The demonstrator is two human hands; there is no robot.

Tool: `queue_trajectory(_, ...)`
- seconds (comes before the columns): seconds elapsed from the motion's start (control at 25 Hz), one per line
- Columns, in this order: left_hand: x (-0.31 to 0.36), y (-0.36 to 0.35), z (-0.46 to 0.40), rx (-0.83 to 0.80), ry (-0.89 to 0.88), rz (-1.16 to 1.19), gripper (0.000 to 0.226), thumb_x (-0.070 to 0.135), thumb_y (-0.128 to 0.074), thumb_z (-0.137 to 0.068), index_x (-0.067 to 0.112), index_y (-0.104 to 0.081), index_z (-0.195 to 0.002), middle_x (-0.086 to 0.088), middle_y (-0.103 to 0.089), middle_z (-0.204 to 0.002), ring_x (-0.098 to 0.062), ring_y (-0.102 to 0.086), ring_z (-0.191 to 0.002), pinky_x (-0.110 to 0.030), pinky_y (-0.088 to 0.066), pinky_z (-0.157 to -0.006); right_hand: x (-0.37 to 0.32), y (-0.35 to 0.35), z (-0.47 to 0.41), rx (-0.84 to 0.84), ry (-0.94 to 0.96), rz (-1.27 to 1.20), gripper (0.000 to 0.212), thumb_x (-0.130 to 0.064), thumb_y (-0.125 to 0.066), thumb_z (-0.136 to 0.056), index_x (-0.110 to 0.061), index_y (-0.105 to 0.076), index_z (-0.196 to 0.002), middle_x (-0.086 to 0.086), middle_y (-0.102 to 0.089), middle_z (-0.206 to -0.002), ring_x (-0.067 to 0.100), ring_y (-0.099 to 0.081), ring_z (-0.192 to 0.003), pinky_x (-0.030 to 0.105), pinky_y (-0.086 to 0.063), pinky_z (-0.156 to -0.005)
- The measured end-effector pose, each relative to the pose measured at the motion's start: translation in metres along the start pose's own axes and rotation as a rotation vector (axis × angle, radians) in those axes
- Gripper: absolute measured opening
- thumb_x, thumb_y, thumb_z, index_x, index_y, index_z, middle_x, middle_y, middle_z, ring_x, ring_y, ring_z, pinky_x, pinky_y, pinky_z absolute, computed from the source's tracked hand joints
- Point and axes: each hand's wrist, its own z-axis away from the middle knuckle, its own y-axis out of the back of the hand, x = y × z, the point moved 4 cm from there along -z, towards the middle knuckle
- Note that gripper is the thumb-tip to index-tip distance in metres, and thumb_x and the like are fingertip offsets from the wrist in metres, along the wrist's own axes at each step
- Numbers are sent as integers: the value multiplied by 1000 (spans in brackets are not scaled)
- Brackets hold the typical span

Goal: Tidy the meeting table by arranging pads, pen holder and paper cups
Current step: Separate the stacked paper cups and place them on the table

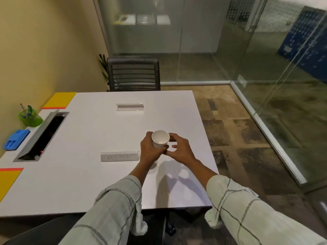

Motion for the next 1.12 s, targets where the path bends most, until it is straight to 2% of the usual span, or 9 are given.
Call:
queue_trajectory(0.12,23,-37,9,-77,-38,8,62,33,-87,-52,18,-58,-104,10,-66,-94,-2,-61,-84,-6,-42,-61,9,34,15,75,-2,-28,70,-19,-89,-65,-17,-58,-128,-4,-67,-117,10,-64,-107,35,-59,-84)
queue_trajectory(0.24,44,-74,20,-116,-64,16,63,31,-89,-53,17,-58,-106,10,-66,-95,-7,-62,-87,-7,-43,-63,23,72,31,141,-1,-48,72,-13,-89,-64,-15,-58,-128,-2,-67,-116,12,-65,-104,30,-60,-81)
queue_trajectory(0.44,75,-151,53,-140,-84,8,70,39,-87,-52,14,-58,-110,2,-67,-103,-15,-64,-94,-30,-55,-74,65,141,60,208,-10,-55,70,-4,-86,-64,-14,-58,-128,-1,-66,-113,15,-65,-104,17,-57,-74)
queue_trajectory(0.52,90,-185,68,-130,-97,1,71,38,-92,-56,14,-57,-112,-1,-68,-107,-15,-63,-94,-27,-55,-74,86,172,70,210,-15,-30,70,-7,-86,-65,-15,-59,-129,2,-67,-116,11,-64,-102,9,-53,-75)
queue_trajectory(0.6,106,-212,82,-133,-114,1,70,38,-93,-59,14,-57,-114,-1,-67,-110,-12,-60,-94,-17,-50,-70,99,201,80,222,-4,-6,70,-11,-88,-65,-17,-59,-129,-1,-68,-116,4,-62,-97,1,-48,-73)
queue_trajectory(0.64,116,-226,89,-138,-122,2,70,38,-92,-59,15,-57,-115,0,-67,-110,-11,-60,-95,-13,-48,-70,106,219,86,225,-4,0,70,-12,-88,-66,-17,-59,-130,-2,-68,-117,4,-62,-98,3,-48,-75)
queue_trajectory(0.8,155,-278,110,-185,-131,10,72,45,-92,-57,23,-55,-115,9,-63,-107,-10,-60,-97,-8,-45,-71,126,285,103,217,27,15,69,-16,-85,-66,-16,-59,-129,4,-69,-117,17,-66,-104,36,-59,-85)
queue_trajectory(0.96,182,-312,108,-245,-110,8,87,59,-91,-47,25,-56,-119,9,-65,-111,-10,-62,-99,-17,-50,-76,137,333,100,223,62,46,67,-29,-84,-66,-20,-60,-128,2,-70,-115,18,-66,-104,33,-59,-82)
queue_trajectory(1.12,191,-340,91,-372,-146,-24,96,54,-93,-45,25,-52,-127,9,-62,-119,-11,-59,-109,-23,-49,-87,157,365,83,256,35,61,75,-43,-89,-62,-18,-61,-126,2,-71,-114,15,-65,-101,32,-60,-80)
